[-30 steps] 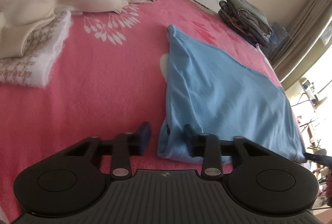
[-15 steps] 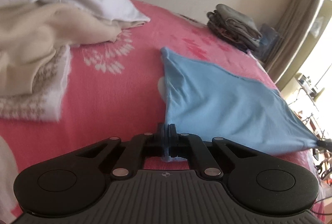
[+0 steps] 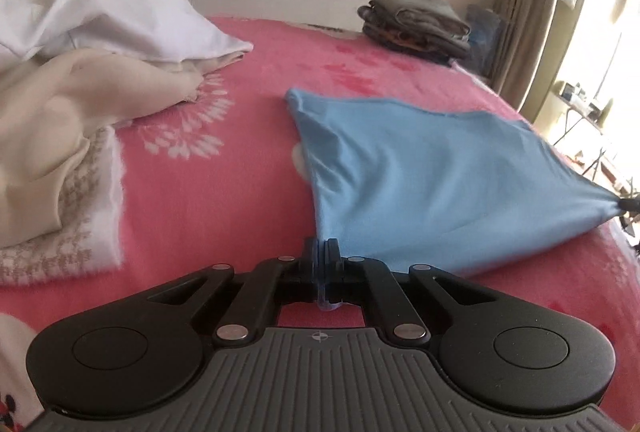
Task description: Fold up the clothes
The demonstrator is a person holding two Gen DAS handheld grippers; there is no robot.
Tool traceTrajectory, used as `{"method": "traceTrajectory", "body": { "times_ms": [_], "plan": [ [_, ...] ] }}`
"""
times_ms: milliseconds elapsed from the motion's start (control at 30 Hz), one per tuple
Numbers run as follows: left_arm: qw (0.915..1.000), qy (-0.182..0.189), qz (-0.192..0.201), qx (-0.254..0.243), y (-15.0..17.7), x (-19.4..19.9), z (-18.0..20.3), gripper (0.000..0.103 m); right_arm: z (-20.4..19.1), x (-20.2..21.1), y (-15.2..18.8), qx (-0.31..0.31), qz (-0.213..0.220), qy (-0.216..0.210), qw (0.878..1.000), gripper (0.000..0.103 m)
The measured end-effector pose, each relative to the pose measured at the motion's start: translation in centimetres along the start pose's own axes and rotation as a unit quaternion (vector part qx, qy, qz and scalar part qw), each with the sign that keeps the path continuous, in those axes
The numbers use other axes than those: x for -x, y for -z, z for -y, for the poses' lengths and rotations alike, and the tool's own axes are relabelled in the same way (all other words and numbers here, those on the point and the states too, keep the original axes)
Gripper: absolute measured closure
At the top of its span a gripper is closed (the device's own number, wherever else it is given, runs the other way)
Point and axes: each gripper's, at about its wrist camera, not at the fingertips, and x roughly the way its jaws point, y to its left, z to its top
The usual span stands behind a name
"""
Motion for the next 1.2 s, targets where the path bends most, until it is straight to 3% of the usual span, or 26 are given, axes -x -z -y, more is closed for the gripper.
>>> {"method": "traceTrajectory", "body": {
  "times_ms": [133,300,433,533,667,833,967,1000,1033,1100,1200],
  "plan": [
    [0.9997,0.003,-0.02,-0.01,0.5,-0.8,0.1,0.102,0.6,-0.7,0.5,0.002,-0.015,0.013,1.0,0.102],
    [0.9994,0.005,-0.034,-0.002,0.6,-1.2,-0.1,0.1,2.8,-0.5,0.9,-0.115,-0.027,0.015,0.993,0.094],
    [0.9992,0.008,-0.039,0.001,0.5,-1.3,-0.1,0.096,4.0,1.6,1.5,-0.209,-0.012,-0.014,0.978,0.088],
    [0.999,0.012,-0.038,0.022,0.4,-1.2,-0.8,0.09,3.4,1.5,1.7,-0.236,-0.033,-0.047,0.97,0.077],
    [0.9951,0.025,-0.03,0.091,0.5,-0.4,-2.5,0.087,2.1,0.3,2.2,-0.246,-0.062,-0.082,0.964,0.076],
    [0.9733,0.053,-0.009,0.223,1.7,0.8,-5.8,0.087,2.1,-1.0,3.3,-0.274,-0.084,-0.096,0.953,0.076],
    [0.9498,0.068,0.016,0.305,2.7,2.0,-7.9,0.087,2.0,-1.3,3.7,-0.283,-0.093,-0.094,0.95,0.076],
    [0.9477,0.074,0.018,0.31,2.8,2.3,-7.9,0.087,1.8,-1.4,3.8,-0.285,-0.094,-0.095,0.949,0.076],
    [0.9496,0.081,0.017,0.302,2.7,2.5,-7.6,0.087,1.7,-1.4,3.9,-0.286,-0.095,-0.097,0.948,0.076],
    [0.9624,0.079,0.008,0.26,2.3,2.8,-6.3,0.086,1.5,-1.3,4.1,-0.287,-0.096,-0.098,0.948,0.076],
    [0.9868,0.063,-0.02,0.147,1.7,2.4,-3.5,0.079,1.1,-1.5,4.4,-0.288,-0.101,-0.095,0.948,0.076]
  ]
}}
